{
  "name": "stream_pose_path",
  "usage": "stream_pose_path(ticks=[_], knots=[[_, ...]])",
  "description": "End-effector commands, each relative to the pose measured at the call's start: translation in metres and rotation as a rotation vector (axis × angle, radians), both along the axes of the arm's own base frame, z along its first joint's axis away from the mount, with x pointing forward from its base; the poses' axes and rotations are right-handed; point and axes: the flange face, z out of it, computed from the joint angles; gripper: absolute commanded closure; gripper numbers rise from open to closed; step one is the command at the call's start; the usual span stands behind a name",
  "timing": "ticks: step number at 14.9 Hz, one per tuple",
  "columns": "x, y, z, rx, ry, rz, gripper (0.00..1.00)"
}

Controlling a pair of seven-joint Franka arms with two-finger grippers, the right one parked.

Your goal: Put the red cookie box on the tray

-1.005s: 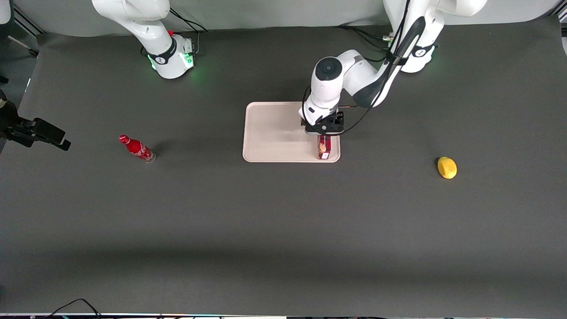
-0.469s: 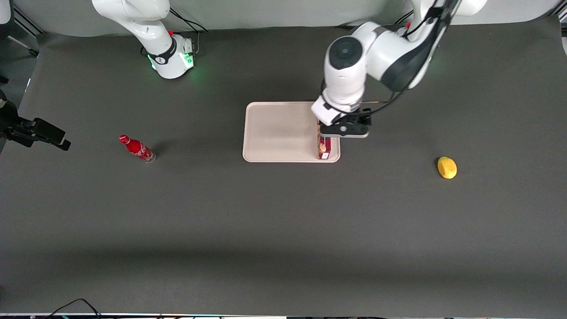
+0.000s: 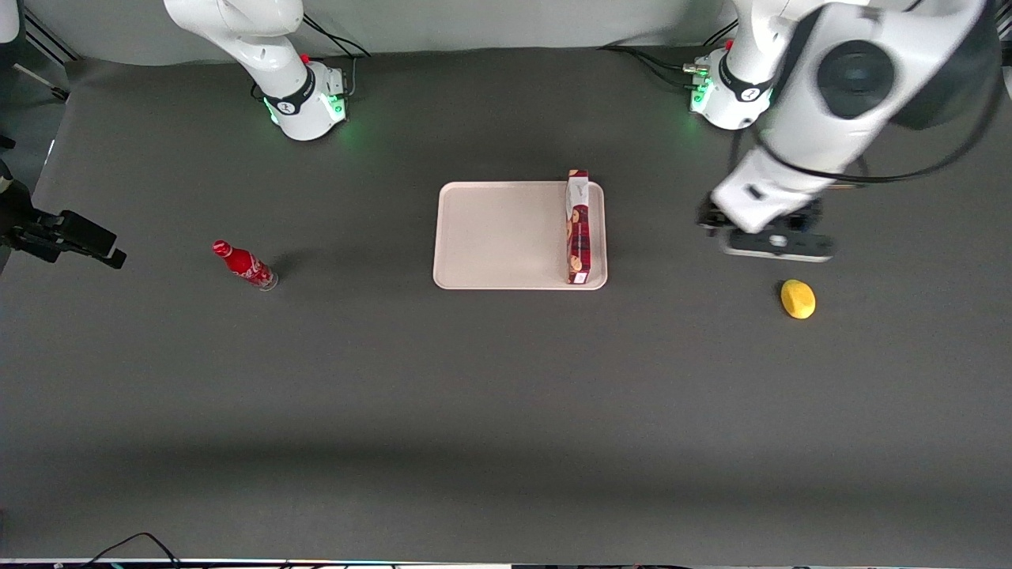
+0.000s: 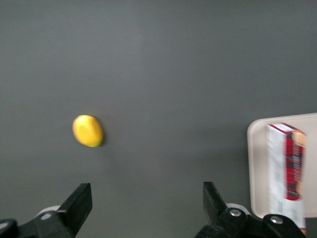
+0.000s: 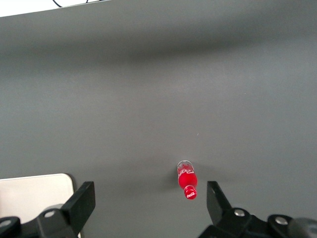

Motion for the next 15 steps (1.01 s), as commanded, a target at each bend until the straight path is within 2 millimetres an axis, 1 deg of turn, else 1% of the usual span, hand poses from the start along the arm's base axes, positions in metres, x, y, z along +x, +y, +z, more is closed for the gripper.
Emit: stream_pose_path(ticks=[1, 3, 4, 5, 7, 9, 11, 13, 15], knots=[[0.016, 0.061, 0.015, -0.022, -0.005, 0.038, 0.00], [0.021, 0.072, 0.018, -0.022, -0.021, 0.057, 0.00], [0.027, 0.082, 0.019, -0.020, -0.028, 0.078, 0.00], [0.033, 0.085, 0.018, -0.017, -0.029, 0.086, 0.00], [0.041, 0.092, 0.032, -0.022, -0.064, 0.101, 0.00], [0.051, 0.106, 0.046, -0.026, -0.090, 0.132, 0.00], [0.056, 0.121, 0.052, -0.029, -0.095, 0.159, 0.00], [0.057, 0.121, 0.053, -0.030, -0.098, 0.167, 0.00], [0.061, 0.124, 0.050, -0.037, -0.105, 0.166, 0.00]])
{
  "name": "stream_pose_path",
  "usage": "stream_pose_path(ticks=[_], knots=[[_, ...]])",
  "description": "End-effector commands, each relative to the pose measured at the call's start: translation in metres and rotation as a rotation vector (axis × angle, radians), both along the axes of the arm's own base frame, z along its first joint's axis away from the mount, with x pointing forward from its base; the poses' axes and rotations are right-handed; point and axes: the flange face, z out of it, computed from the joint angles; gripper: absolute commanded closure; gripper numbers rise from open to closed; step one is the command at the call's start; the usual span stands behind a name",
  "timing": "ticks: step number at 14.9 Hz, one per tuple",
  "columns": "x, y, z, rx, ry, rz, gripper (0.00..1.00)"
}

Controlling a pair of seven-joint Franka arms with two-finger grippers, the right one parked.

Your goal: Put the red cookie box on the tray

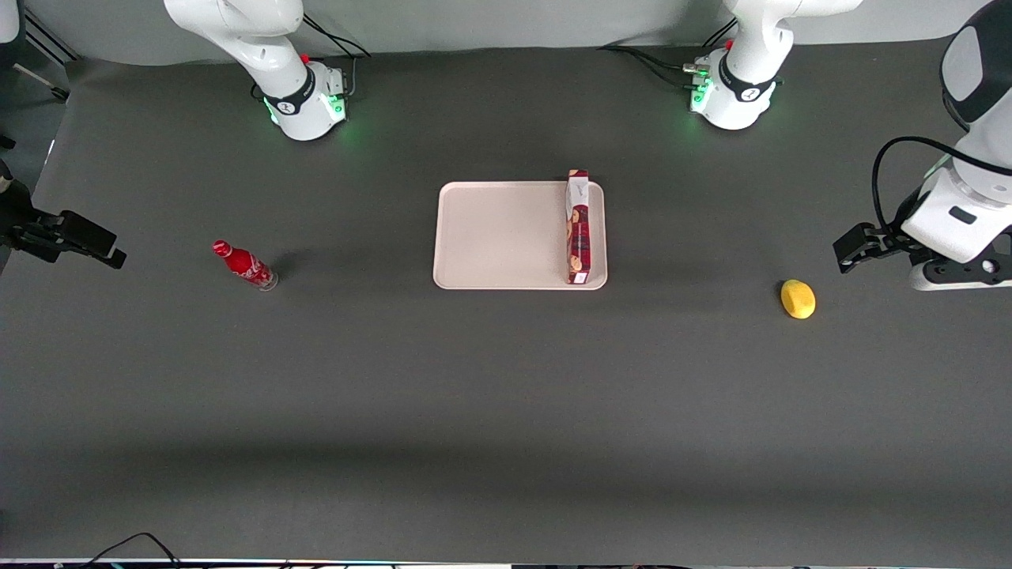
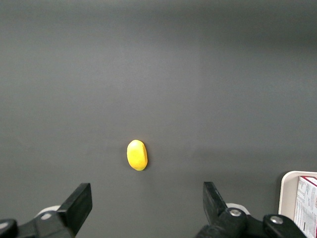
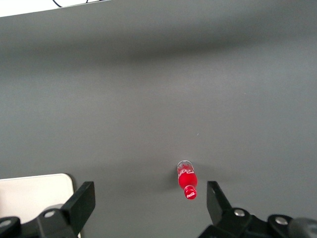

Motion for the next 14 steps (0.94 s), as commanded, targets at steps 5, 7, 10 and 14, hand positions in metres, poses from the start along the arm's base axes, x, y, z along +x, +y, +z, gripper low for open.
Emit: stream_pose_path(ticks=[5, 7, 10, 14], knots=[[0.009, -0.014, 0.010, -0.019, 0.001, 0.005, 0.00], [0.005, -0.013, 0.012, -0.049, 0.038, 0.033, 0.00], [0.004, -0.013, 0.013, -0.057, 0.046, 0.043, 0.00], [-0.001, -0.013, 0.008, -0.052, 0.092, 0.040, 0.00]])
